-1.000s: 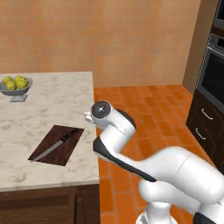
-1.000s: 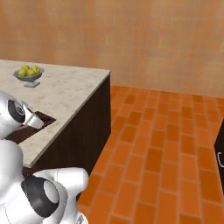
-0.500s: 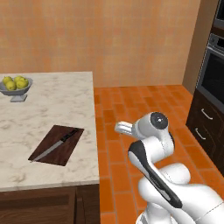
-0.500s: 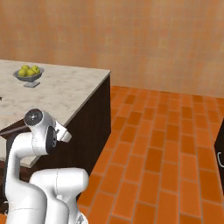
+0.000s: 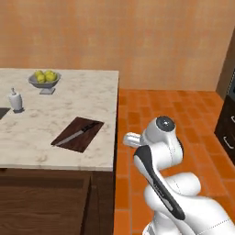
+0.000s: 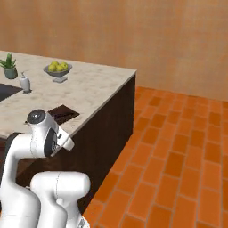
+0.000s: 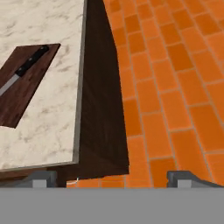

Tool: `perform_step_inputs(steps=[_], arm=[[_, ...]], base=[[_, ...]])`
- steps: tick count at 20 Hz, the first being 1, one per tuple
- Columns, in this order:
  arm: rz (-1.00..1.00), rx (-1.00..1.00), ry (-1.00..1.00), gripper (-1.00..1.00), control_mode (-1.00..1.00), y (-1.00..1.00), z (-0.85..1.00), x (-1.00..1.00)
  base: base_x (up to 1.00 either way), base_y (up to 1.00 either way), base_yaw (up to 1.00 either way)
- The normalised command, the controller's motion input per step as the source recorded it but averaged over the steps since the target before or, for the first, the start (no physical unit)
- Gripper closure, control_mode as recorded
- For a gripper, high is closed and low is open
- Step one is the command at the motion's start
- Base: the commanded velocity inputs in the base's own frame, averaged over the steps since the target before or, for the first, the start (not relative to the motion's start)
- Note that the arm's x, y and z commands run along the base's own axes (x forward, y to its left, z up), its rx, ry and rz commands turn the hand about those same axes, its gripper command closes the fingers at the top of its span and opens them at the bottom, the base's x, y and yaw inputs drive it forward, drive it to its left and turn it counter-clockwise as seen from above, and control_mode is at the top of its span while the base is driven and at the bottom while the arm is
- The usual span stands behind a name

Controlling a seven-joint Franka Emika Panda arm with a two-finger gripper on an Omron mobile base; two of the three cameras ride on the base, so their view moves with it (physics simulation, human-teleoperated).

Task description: Pick up the knife from the drawer and place it on the cutting board. Then place the meat from the plate to the cutting board.

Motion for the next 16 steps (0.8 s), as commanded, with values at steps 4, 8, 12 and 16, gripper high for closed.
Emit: perform_step_inputs(steps=[4, 8, 12, 16], arm=[[0.00, 0.00, 0.00, -1.00, 1.00, 0.00, 0.00, 0.00], [0.00, 0.00, 0.00, -1.00, 1.00, 0.00, 0.00, 0.00], [0.00, 0.00, 0.00, -1.00, 1.00, 0.00, 0.00, 0.00], [0.00, 0.00, 0.00, -1.00, 1.00, 0.00, 0.00, 0.00]], base=[[-0.64, -0.32, 0.68], [-0.48, -0.21, 0.78], [-0.45, -0.09, 0.87], [-0.57, 0.67, 0.75]])
